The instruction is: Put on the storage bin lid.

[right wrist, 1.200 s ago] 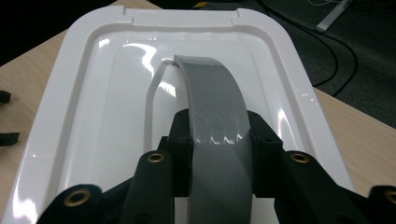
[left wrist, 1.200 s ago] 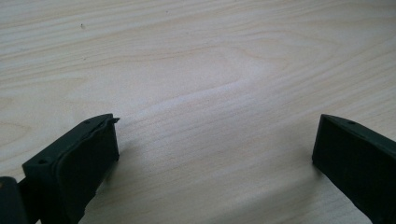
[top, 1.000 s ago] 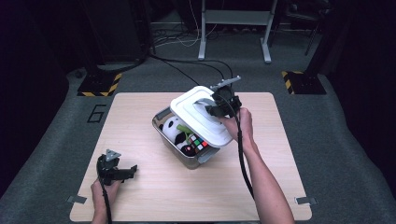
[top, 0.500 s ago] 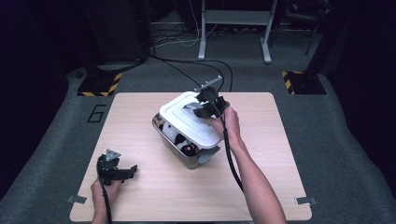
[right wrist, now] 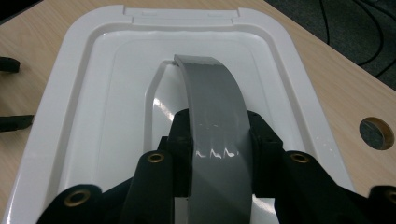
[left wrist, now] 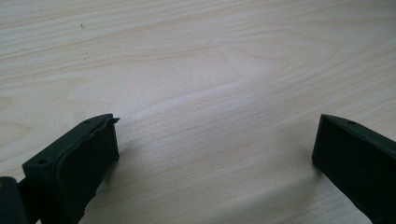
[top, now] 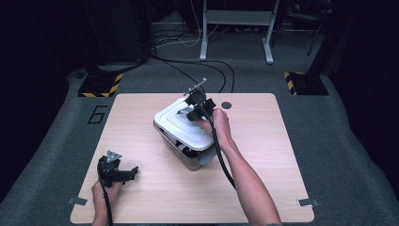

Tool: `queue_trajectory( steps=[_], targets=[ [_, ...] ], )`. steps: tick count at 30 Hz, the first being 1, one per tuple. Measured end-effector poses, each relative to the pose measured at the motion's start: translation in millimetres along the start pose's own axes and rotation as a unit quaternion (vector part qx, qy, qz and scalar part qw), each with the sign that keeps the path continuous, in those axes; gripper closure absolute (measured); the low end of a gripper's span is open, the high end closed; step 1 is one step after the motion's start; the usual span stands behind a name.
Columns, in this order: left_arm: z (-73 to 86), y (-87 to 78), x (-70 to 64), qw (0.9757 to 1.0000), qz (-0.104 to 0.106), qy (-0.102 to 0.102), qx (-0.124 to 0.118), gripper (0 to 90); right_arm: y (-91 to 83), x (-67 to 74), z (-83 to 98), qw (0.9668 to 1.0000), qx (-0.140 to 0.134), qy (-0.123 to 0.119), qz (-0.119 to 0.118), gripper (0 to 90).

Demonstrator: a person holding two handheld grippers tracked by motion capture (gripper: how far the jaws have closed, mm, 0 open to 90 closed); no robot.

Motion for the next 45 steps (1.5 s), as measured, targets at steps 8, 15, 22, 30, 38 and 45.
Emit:
queue_trajectory(
  steps=[8, 15, 22, 30, 38, 45],
  targets=[
    [0.3, -0.2, 0.3, 1.0, 0.0, 0.002, 0.002, 0.2, 14.4, 5.2, 0.5, 0.9997, 0.02, -0.008, 0.007, 67.3],
    [0.4, -0.3, 0.2, 1.0, 0.0, 0.002, 0.001, 0.2, 19.4, 10.0, 1.4, 0.9993, 0.032, -0.012, 0.016, 67.2],
    [0.4, -0.3, 0.2, 1.0, 0.0, 0.002, 0.001, 0.2, 19.3, 10.9, 1.4, 0.9993, 0.031, -0.016, 0.016, 66.8],
    [0.5, -0.4, 0.0, 1.0, 0.0, 0.002, 0.002, 0.2, 17.2, 10.1, 2.5, 0.9997, 0.024, 0.005, 0.002, 41.8],
    [0.5, -0.4, 0.0, 1.0, 0.0, 0.002, 0.002, 0.2, 3.9, 6.3, 6.3, 0.9996, 0.006, 0.015, -0.024, 14.3],
    [0.6, -0.6, 0.2, 1.0, 0.0, 0.003, 0.002, 0.3, -12.4, -6.4, 17.8, 0.9994, -0.009, 0.018, -0.029, 4.3]
  ],
)
Point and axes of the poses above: each handheld gripper's, and its own axes: y roughly forward along the jaws, z roughly out of its underside, x roughly to its left, the point moved 9 cm from there along y, roughly forward along the jaws, and after that the axes turned 4 degrees about y, right-handed, at the moved point
